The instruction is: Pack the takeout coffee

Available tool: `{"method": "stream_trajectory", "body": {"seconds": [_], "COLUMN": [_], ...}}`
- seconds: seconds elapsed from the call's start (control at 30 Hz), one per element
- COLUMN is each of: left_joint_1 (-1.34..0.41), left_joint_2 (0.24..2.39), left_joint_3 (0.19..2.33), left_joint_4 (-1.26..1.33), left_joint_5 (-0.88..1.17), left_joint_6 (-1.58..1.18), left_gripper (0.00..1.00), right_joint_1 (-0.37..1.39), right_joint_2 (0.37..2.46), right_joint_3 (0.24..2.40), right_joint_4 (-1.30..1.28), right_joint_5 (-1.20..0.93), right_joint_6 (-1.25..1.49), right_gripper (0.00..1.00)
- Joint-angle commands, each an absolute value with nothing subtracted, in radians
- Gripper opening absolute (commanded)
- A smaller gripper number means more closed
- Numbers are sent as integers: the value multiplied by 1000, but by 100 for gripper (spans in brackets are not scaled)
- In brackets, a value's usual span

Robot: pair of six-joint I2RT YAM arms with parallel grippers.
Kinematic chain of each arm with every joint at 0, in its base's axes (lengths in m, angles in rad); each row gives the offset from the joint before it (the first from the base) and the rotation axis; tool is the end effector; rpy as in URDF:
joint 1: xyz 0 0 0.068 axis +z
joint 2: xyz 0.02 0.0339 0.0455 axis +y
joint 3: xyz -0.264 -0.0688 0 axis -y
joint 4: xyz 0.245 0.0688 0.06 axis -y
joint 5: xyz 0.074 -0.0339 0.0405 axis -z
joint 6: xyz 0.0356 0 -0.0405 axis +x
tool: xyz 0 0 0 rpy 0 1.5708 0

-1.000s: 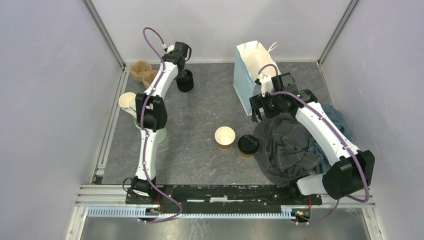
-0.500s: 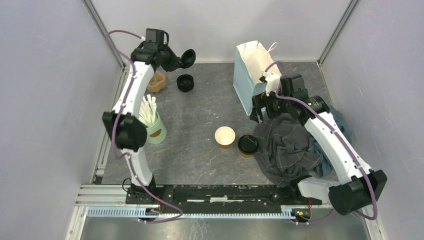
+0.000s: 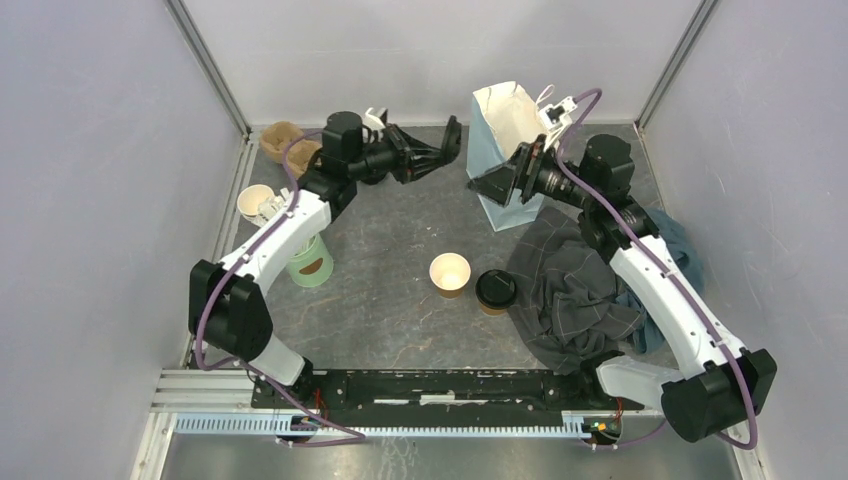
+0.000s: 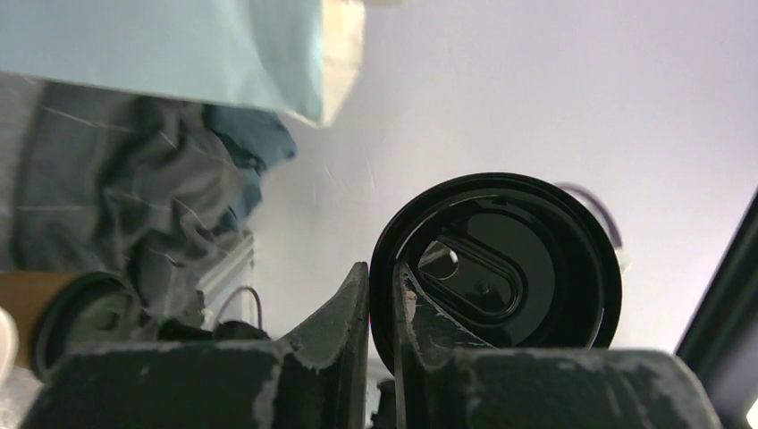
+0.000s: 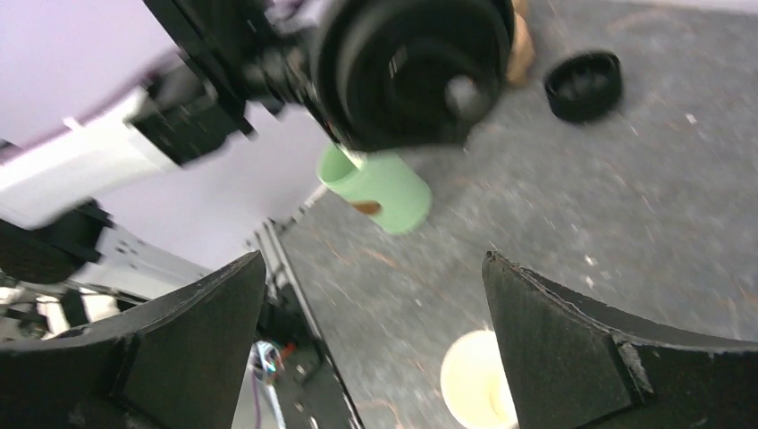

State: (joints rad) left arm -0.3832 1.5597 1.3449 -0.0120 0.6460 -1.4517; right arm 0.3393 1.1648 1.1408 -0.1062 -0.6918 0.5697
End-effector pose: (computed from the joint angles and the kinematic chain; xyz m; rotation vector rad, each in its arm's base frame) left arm 0.3343 -0.1579 0.3609 -0.5932 2.1104 -1.7691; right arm 0.2401 0.1088 0.3970 -0.3490 1.8038 1.2421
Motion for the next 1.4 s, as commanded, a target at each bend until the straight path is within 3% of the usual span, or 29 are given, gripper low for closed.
{"method": "stream_trajectory", "body": {"seconds": [0.0, 0.63, 1.17, 1.23, 1.37], "left_joint_1": [-454, -535, -554, -555, -550], "left_joint_2": [1490, 1499, 1511, 1510, 1491], "left_joint_3": [1316, 1252, 1258, 1256, 1249], "left_joint_4": [209, 286, 247, 230, 147], "left_joint_5": [719, 721, 703, 702, 689], "left_joint_6": [-1586, -1624, -1597, -1586, -1519], "left_gripper": [5, 2, 2, 5, 22], "right_joint_1": [339, 339, 338, 339, 338], "right_joint_2": [1185, 1178, 1198, 1199, 1195], "right_joint_3": [1171, 1132, 1119, 1116, 1099], "right_joint_4": [229, 242, 244, 244, 232], "right_joint_5": [-736, -578, -583, -584, -581], "right_joint_6": [812, 928, 935, 936, 924], "right_gripper": [98, 98, 76, 73, 69]}}
